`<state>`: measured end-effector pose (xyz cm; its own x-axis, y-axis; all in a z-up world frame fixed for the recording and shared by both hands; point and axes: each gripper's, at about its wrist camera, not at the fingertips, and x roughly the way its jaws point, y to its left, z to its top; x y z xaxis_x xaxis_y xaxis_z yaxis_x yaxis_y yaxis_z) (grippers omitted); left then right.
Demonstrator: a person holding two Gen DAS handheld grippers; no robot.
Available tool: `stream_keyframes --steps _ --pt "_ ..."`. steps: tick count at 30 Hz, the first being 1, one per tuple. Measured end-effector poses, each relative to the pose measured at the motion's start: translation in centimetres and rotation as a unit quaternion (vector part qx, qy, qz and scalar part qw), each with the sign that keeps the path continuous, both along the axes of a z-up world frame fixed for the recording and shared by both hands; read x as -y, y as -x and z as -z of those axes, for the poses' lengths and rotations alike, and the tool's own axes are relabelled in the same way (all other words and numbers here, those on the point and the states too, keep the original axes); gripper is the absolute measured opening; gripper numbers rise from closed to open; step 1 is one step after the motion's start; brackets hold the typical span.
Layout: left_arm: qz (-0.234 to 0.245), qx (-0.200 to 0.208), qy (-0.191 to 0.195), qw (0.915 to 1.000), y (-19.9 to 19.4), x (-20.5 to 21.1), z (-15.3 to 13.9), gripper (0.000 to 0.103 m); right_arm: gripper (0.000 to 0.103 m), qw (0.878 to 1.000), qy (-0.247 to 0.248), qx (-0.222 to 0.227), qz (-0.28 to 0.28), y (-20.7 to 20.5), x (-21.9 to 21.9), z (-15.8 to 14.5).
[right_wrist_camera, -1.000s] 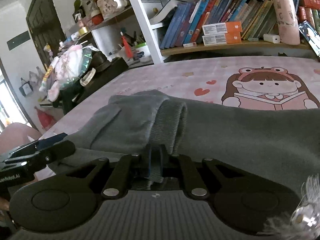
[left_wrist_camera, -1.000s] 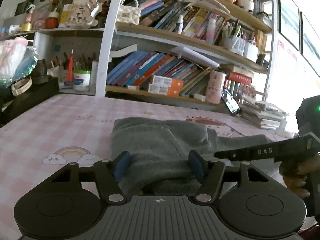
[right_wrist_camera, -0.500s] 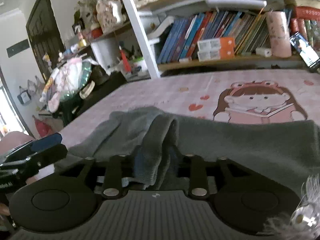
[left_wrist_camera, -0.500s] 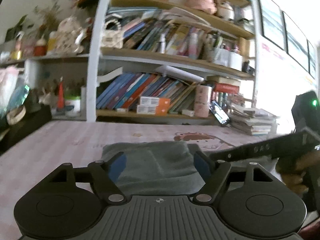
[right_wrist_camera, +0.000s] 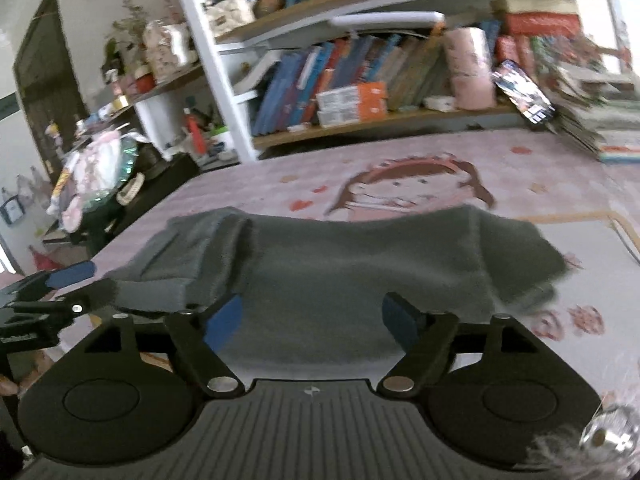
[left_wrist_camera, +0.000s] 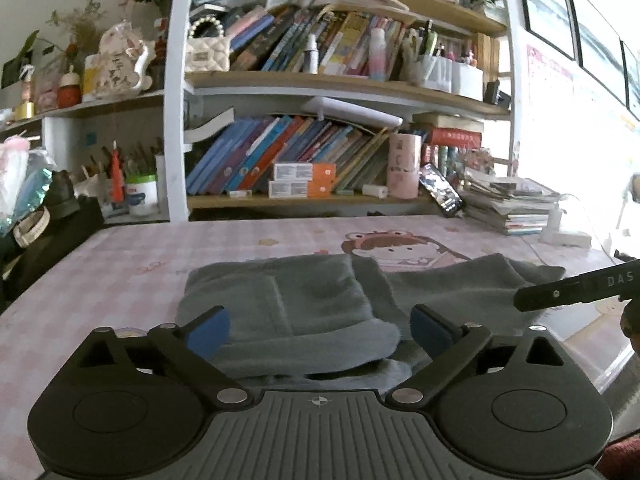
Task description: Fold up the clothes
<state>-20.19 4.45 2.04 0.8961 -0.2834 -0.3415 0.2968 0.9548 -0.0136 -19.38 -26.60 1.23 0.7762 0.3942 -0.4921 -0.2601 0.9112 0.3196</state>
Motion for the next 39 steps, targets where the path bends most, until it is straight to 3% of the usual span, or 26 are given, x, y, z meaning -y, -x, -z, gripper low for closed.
stream_keyframes --steps 6,12,21,28,29,33,39 --pt "0.03 -0.014 -0.002 0.9994 0.8 1.7 -0.2 0.102 0.082 0.997 -0.05 -0.04 0.045 0.6 4.8 1.1" --pt "0.018 -0.026 0.006 0.9995 1.2 1.6 -0.5 0.102 0.082 0.989 -0.103 -0.069 0.086 0.8 8.8 2.0" --pt "0.004 -0.003 -0.013 0.9999 1.8 2.1 -1.3 0.103 0.078 0.972 -0.176 -0.101 0.116 -0.9 10.1 3.2" --pt "0.014 0.009 -0.038 0.9991 2.2 3.1 -1.0 0.103 0.067 0.975 -0.148 -0.101 0.132 -3.4 8.4 3.0" --pt "0.013 0.011 -0.04 0.999 2.3 3.1 -1.0 0.103 0.063 0.976 -0.136 -0.098 0.137 -3.7 8.1 2.9" --pt "0.01 0.012 -0.031 0.9994 2.4 2.7 -1.1 0.103 0.018 0.982 -0.1 -0.071 0.144 -4.3 7.3 2.7" --pt "0.002 0.01 -0.027 0.9996 2.3 2.5 -1.1 0.103 0.016 0.986 -0.128 -0.002 0.105 -3.3 7.3 1.0"
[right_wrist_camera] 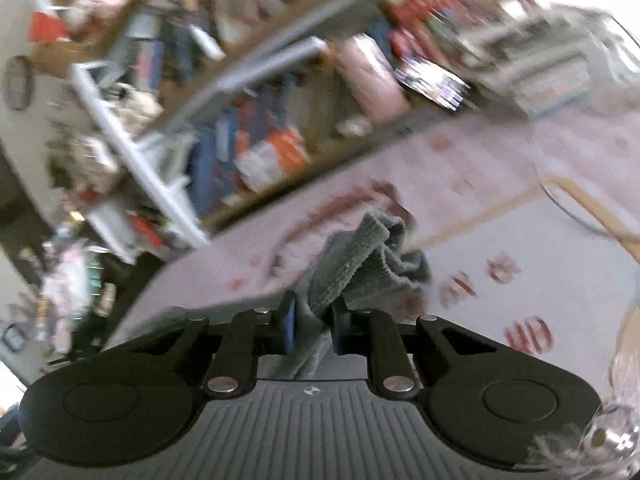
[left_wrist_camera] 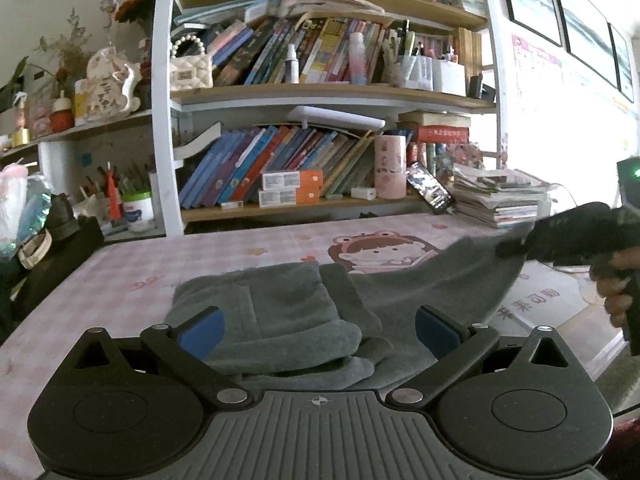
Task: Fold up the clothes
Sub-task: 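Grasp the grey sleeve cuff with the right tool and lift it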
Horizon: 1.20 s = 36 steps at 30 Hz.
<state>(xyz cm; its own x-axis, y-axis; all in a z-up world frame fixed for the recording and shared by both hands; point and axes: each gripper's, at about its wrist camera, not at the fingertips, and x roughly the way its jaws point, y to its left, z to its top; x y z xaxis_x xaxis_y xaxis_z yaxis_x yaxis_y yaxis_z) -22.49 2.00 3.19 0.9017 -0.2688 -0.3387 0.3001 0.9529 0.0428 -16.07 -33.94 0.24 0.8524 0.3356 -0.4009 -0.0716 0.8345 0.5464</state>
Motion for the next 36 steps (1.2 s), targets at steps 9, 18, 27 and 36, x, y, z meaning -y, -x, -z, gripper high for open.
stream_keyframes --steps 9,18,27,36 --pt "0.005 -0.002 -0.008 1.0 -0.1 0.2 0.3 0.103 0.021 0.996 -0.051 -0.065 0.034 -0.7 1.5 2.4" --pt "0.017 -0.001 -0.004 0.9999 0.0 0.1 0.8 0.103 0.032 0.992 -0.055 -0.1 0.051 -1.8 0.6 3.1" --pt "0.007 0.0 0.006 1.0 -0.1 -1.3 1.5 0.103 0.017 0.992 -0.062 -0.089 0.062 -2.3 -0.1 2.3" --pt "-0.005 0.014 0.049 0.9987 -0.1 -4.1 1.2 0.103 0.017 1.0 0.009 0.002 0.003 -1.1 -6.2 -4.6"
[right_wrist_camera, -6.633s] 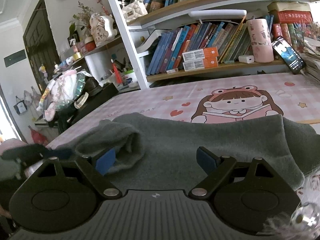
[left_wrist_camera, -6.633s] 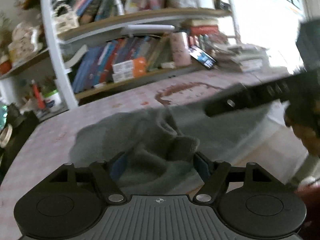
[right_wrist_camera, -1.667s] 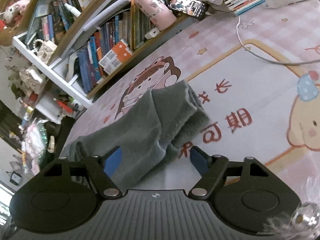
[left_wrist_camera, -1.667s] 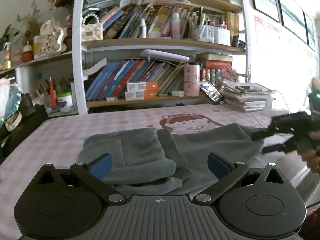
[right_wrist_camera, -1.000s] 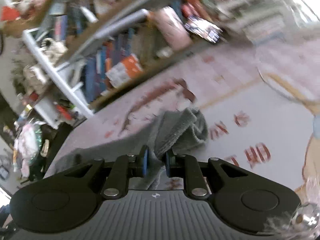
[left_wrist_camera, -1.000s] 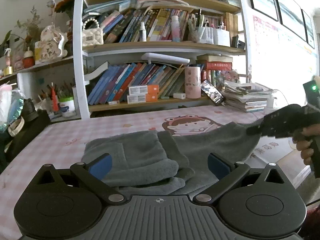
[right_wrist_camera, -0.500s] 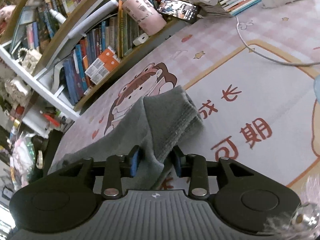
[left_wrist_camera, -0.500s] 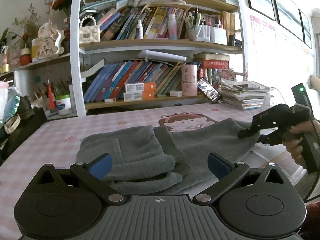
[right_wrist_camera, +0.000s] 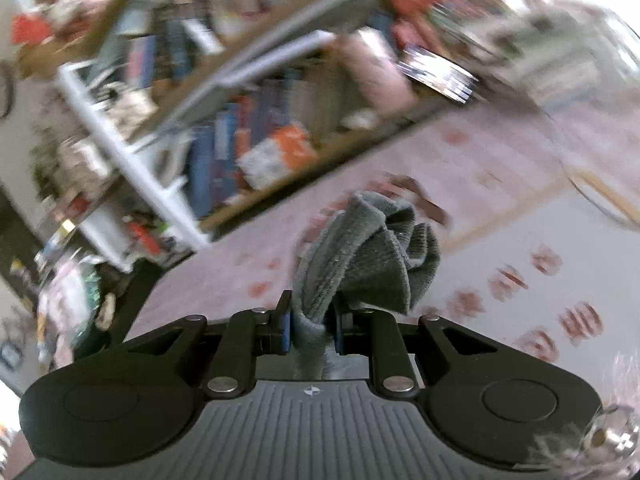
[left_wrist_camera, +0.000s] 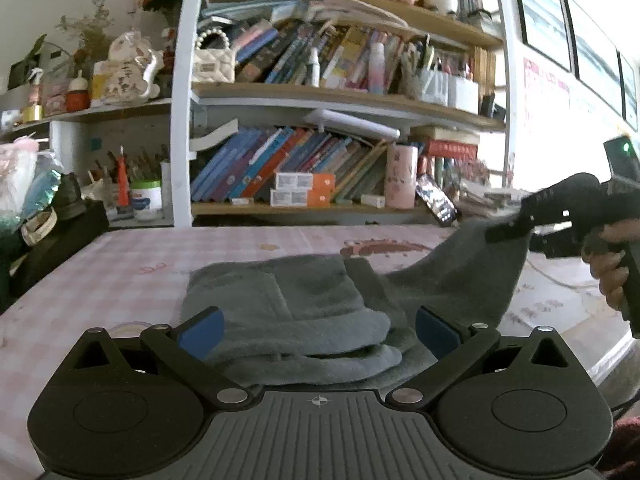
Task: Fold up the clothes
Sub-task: 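Grasp the grey sleeve cuff with the right tool and lift it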
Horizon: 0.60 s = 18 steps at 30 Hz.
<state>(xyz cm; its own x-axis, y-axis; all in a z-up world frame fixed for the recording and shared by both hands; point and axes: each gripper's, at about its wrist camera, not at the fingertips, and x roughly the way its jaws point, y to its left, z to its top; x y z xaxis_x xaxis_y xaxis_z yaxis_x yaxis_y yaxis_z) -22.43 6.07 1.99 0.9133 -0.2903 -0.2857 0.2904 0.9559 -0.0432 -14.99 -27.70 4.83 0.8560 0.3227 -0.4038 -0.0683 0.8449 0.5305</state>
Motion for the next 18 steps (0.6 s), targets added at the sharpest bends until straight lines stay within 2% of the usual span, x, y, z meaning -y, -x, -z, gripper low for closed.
stream_keyframes --steps 5,11,15,18 --pt "-0.026 0.029 0.024 0.999 0.6 -2.4 -1.0 0.103 0.016 0.993 0.072 0.067 -0.07 0.6 -6.8 -4.2" --pt "-0.082 0.071 0.063 0.9921 1.8 -6.4 -2.6 0.103 0.016 0.968 0.152 0.131 -0.153 1.4 -15.1 -6.8" --pt "-0.115 0.093 0.099 0.984 2.4 -9.2 -3.4 0.103 0.016 0.94 0.218 0.141 -0.222 1.8 -20.6 -5.7" --pt "-0.134 0.104 0.135 0.9762 2.9 -10.9 -3.5 0.103 0.017 0.911 0.282 0.129 -0.273 2.0 -24.3 -3.4"
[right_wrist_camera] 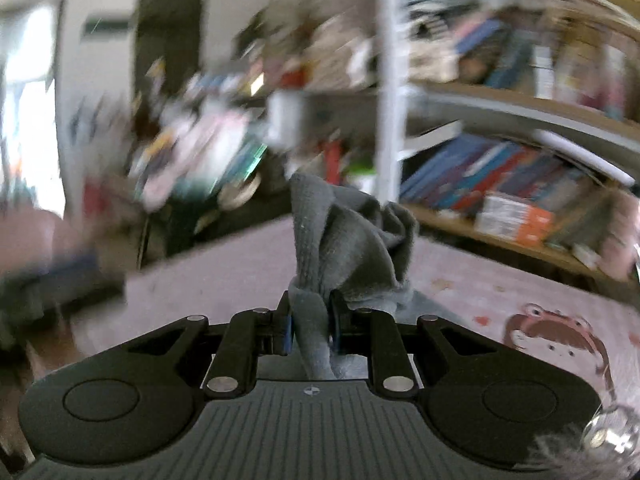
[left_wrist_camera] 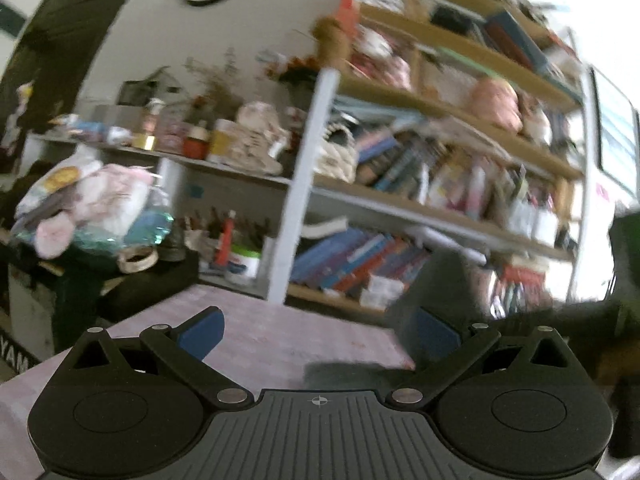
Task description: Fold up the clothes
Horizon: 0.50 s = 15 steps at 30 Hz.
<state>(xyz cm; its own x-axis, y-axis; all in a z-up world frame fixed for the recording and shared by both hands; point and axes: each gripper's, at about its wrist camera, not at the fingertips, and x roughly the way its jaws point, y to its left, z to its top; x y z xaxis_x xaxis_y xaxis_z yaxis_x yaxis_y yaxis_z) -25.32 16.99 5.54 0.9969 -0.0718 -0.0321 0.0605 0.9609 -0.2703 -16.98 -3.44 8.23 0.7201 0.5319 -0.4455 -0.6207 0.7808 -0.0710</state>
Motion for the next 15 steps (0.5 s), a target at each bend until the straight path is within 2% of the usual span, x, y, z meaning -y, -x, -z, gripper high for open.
stream_keyframes --steps 3,5,7,8,9,11,15 --pt "-0.006 0.01 0.031 0.9994 0.2 -1.2 0.0 0.103 0.019 0.997 0.069 -0.022 -0.034 -0.2 -2.5 2.8" --pt "-0.004 0.007 0.038 0.9993 0.1 -1.5 0.1 0.103 0.023 0.995 0.08 -0.034 -0.047 -0.3 -3.0 4.1" --pt "-0.002 0.002 0.036 0.9994 -0.2 -1.4 0.2 0.103 0.026 0.996 0.066 -0.036 -0.053 -0.2 -2.6 4.3" --pt "-0.001 0.0 0.033 0.9995 -0.2 -1.3 0.2 0.103 0.036 0.996 0.053 -0.043 -0.058 -0.3 -2.2 4.2" --pt "0.0 -0.001 0.03 0.9995 -0.3 -1.2 0.2 0.103 0.051 0.995 0.029 -0.061 -0.071 -0.6 -1.5 4.0" --pt "0.006 -0.003 0.027 0.9996 -0.5 -0.8 0.2 0.103 0.061 0.99 -0.021 -0.097 -0.097 -0.7 -0.2 3.6" --pt "0.018 -0.009 0.015 0.9997 -0.6 0.0 0.3 0.103 0.062 0.987 -0.065 -0.106 -0.103 0.3 1.9 2.8"
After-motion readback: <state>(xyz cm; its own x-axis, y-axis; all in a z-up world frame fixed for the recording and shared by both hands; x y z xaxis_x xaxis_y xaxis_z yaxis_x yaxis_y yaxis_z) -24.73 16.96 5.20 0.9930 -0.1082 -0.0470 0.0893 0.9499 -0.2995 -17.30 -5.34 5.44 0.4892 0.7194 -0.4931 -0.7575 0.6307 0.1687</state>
